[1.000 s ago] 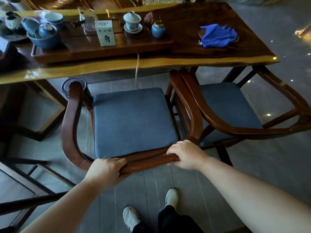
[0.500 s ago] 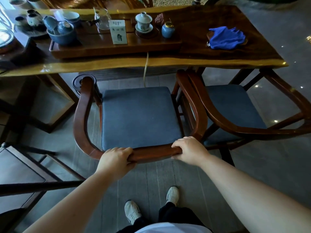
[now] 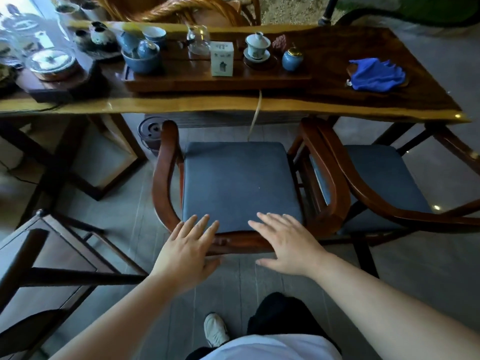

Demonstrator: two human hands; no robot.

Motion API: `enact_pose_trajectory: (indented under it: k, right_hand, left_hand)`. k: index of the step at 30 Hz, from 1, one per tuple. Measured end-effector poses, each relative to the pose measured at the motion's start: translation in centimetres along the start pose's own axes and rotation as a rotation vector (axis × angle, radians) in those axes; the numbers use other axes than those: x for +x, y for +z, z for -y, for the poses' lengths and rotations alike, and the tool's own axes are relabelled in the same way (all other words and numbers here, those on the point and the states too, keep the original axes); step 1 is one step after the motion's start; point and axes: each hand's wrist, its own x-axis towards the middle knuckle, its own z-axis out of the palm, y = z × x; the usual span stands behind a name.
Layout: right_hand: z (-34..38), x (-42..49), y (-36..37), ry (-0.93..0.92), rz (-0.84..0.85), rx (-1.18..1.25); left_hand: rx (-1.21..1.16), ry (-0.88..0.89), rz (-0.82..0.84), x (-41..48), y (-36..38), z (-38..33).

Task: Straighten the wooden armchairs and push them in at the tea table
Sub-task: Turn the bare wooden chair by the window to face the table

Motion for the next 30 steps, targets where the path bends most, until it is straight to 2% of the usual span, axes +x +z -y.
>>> enact_pose_trajectory:
  k: [3,8,14,20,25,30]
  right_hand:
    - [2.4,2.2,-0.5,-0.078,-0.037,-0.029]
    - [4.4,6.2,-1.6,-0.238,-0.086,-0.050]
    - [7.6,12.7,-2.3,-0.464,-0.069,0.018]
    - [13.1,16.7,-2.2,-0.684,0.004,0.022]
    - [18.4,18.0,-2.1,-0.797,0.031,0.002]
    - [24.5,19.6,-1.6,-0.889,0.067,-0.036]
  left_hand:
    - [-0.072,-0.077,-0.037,-1.7,-1.3,1.3]
    - [-0.015,-0.218,-0.078,-4.3,-3.9,3.6]
    - [0.042,-0.563,-0.078,-9.3,-6.2,6.2]
    - [-0.003,-1.007,-0.249,-14.7,-8.0,6.5]
    - [0.005,-1.207,-0.324,-19.9,-8.2,6.6]
    - [0.025,-1.335,-0.356,-25.6,-8.0,9.0]
